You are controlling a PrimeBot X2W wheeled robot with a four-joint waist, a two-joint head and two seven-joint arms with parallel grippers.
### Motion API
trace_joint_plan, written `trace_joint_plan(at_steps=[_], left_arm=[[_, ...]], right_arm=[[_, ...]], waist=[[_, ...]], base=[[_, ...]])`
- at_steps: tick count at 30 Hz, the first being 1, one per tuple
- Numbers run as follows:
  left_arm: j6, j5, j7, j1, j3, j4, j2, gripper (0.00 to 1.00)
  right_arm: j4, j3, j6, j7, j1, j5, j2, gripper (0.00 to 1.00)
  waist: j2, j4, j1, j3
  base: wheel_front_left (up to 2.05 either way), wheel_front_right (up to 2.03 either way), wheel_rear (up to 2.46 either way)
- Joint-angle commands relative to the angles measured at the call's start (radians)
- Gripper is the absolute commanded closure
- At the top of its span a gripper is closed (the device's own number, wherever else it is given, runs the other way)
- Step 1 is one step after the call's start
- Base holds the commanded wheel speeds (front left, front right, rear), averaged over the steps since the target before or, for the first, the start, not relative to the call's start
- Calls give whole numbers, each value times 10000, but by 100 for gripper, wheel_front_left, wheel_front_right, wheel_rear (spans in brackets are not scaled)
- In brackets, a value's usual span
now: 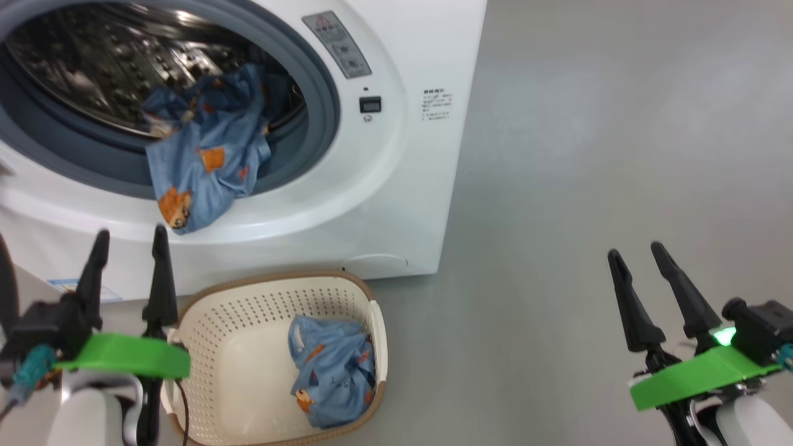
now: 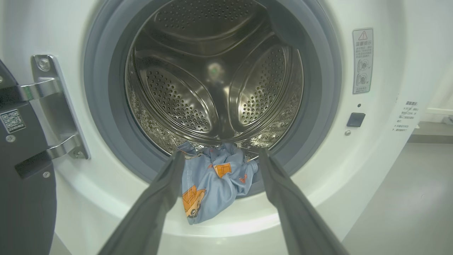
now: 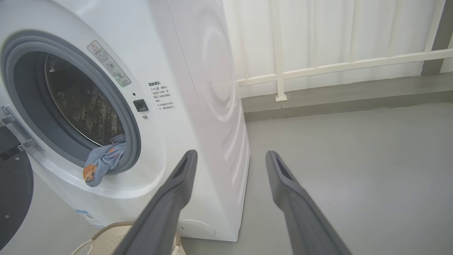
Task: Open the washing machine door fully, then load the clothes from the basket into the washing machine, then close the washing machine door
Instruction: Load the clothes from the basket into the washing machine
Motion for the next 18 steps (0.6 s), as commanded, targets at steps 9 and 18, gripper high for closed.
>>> trace_joint_plan(at_steps=[9,18], left_arm=[[8,226,-51,1541,639,-822,8,0],[8,305,-51,2450,788,-1476,-109,0]], right_arm=[[-267,-271,75,-80,856,181,-198,0],[-308,-426,75,-80,1196,165,-165,0]], waist=[[0,185,2,-896],[0,185,2,-1067]], base=[[0,0,0],[0,0,0]])
